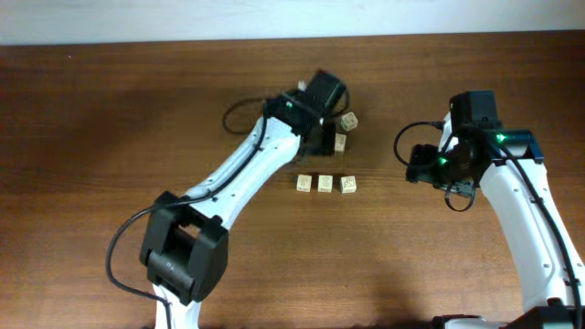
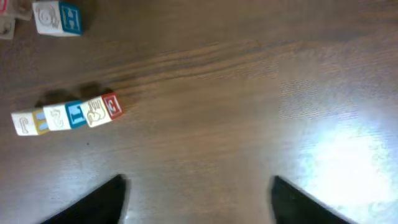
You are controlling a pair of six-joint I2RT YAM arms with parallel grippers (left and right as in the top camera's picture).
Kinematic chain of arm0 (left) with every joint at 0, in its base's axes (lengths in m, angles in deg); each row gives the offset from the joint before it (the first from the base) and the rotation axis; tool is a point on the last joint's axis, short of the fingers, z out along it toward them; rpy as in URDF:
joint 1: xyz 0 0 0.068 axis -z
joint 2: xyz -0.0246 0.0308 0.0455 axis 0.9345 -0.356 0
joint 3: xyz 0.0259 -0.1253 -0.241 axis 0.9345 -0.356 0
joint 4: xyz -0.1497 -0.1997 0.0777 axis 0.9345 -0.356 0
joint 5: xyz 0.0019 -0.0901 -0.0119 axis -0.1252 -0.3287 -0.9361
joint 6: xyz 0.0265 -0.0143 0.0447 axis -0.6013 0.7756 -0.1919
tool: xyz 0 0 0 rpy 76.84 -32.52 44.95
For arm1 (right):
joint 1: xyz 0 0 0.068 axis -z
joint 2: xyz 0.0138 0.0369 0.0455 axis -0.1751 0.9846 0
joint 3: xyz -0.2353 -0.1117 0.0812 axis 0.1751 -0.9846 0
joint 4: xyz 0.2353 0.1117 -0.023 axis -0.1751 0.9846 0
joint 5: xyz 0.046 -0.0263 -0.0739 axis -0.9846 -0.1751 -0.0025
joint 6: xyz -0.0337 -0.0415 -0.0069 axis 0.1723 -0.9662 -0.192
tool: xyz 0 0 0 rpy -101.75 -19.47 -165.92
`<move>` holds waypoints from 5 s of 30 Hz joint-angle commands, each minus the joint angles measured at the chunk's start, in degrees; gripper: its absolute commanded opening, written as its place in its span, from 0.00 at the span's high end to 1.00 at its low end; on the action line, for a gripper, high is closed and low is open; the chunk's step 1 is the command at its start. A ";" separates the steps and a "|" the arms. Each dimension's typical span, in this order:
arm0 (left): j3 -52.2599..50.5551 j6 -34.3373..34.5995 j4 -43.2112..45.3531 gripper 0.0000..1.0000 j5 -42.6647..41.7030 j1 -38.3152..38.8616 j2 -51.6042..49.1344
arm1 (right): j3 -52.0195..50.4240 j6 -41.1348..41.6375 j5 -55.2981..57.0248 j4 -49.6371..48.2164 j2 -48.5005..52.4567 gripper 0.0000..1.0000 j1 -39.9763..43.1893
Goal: Rotate 3 blocks
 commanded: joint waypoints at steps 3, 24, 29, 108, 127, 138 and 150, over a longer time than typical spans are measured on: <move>7.19 -2.16 -10.97 1.00 2.51 -14.40 0.81 | -6.69 0.02 -4.61 -3.76 -0.37 0.86 -1.11; -18.21 -8.26 7.61 1.00 -16.94 -10.16 0.81 | -9.07 -3.63 -8.24 -27.34 20.94 0.96 -14.80; -18.21 -6.75 8.39 1.00 -16.52 -8.20 0.15 | -9.07 -3.61 -8.28 -28.28 21.09 0.96 -15.63; -18.21 -2.03 12.17 1.00 -17.46 -7.58 -3.39 | -4.15 -4.04 -7.52 -23.28 21.27 0.96 -15.21; -18.21 -1.84 10.23 1.00 -20.65 -7.58 -3.39 | -4.15 -4.04 -7.52 -23.28 21.27 0.96 -15.21; -18.08 -1.86 9.35 1.00 -18.03 -7.58 -0.85 | -4.15 -4.04 -7.52 -23.28 21.27 0.96 -15.21; -17.75 -1.84 9.64 1.00 -19.12 -7.58 0.52 | -4.15 -4.02 -7.32 -23.30 21.27 0.96 -15.21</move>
